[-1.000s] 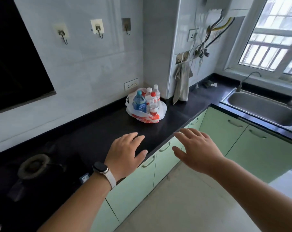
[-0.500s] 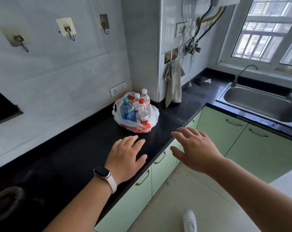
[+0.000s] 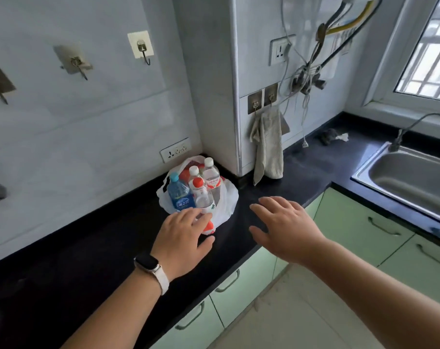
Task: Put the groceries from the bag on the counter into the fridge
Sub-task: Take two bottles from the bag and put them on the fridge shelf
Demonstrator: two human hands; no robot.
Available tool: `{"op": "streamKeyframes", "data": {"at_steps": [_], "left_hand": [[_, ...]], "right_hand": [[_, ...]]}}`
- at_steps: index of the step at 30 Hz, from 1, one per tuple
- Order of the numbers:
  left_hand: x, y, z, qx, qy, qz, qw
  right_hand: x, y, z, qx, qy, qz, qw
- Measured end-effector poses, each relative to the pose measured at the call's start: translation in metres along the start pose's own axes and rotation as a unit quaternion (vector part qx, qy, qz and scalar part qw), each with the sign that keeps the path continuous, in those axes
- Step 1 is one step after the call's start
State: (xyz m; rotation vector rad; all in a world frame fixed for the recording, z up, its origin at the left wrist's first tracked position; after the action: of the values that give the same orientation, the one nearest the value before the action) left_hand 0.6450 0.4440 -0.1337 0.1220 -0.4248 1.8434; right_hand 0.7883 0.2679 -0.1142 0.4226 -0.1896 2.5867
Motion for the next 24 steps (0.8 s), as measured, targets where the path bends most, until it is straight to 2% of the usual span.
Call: {"op": "streamKeyframes", "data": {"at_steps": [12,19,24], "left_hand": [[0.0,-0.049,-0.028,0.01,0.02,0.082,0.996],[0.029,-0.073,-0.08,0.021,0.034,0.121,0.992],[0.046,-0.088,-0.117,0.014,0.097,0.179,0.979]], "right_hand": [[-0.045,-0.074,-0.003,0.036,-0.004,0.065,0.997],[-0.054,-0.118,-0.028,0.058,-0.008,0.059,0.997],[-0.056,-0.157,-0.042,0.084,0.008,0.072,0.994]]}}
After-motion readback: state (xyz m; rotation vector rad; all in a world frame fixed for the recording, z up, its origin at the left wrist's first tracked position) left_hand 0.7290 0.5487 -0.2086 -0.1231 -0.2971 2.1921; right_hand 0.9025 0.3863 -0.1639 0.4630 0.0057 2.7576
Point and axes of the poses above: each hand's wrist, its own y-axis away from the middle knuckle, its own z-axis out of the back of the hand, x = y × z, the point moved 4 cm from there along -y, towards the middle knuckle, and after that the axes turned 14 degrees about -y, right-handed, at the moved point
